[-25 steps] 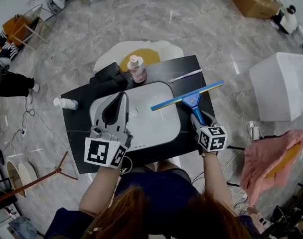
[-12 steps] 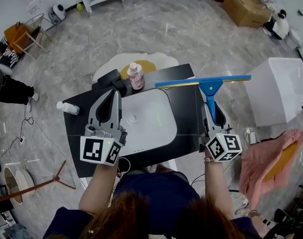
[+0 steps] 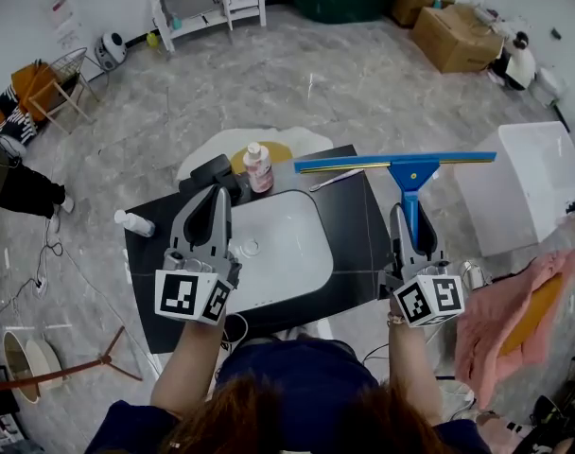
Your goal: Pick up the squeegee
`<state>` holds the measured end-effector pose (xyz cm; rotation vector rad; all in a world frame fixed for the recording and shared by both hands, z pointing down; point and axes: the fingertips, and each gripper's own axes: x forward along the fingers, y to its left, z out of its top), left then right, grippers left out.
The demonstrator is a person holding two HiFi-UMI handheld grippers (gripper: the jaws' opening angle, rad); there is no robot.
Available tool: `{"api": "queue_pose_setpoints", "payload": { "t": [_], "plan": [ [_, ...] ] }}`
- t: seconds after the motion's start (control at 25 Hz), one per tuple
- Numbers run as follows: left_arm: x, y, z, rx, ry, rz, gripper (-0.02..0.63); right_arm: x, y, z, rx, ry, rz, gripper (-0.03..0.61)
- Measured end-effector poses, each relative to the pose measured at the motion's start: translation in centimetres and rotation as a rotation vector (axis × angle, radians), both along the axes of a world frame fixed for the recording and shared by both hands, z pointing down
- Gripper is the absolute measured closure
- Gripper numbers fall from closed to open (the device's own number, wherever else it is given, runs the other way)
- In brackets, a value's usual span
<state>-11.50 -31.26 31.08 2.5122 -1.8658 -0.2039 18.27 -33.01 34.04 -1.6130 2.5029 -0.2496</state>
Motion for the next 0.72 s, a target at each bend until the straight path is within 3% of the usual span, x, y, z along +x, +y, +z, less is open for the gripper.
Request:
{"api": "queue_pose_setpoints", "payload": {
  "t": [0.72],
  "plan": [
    [0.2,1.9,-0.1,-0.005,-0.012,0.016,0.595,-0.2,2.2,-3.6,0.084,0.009,-0.004,0.423]
  ]
}}
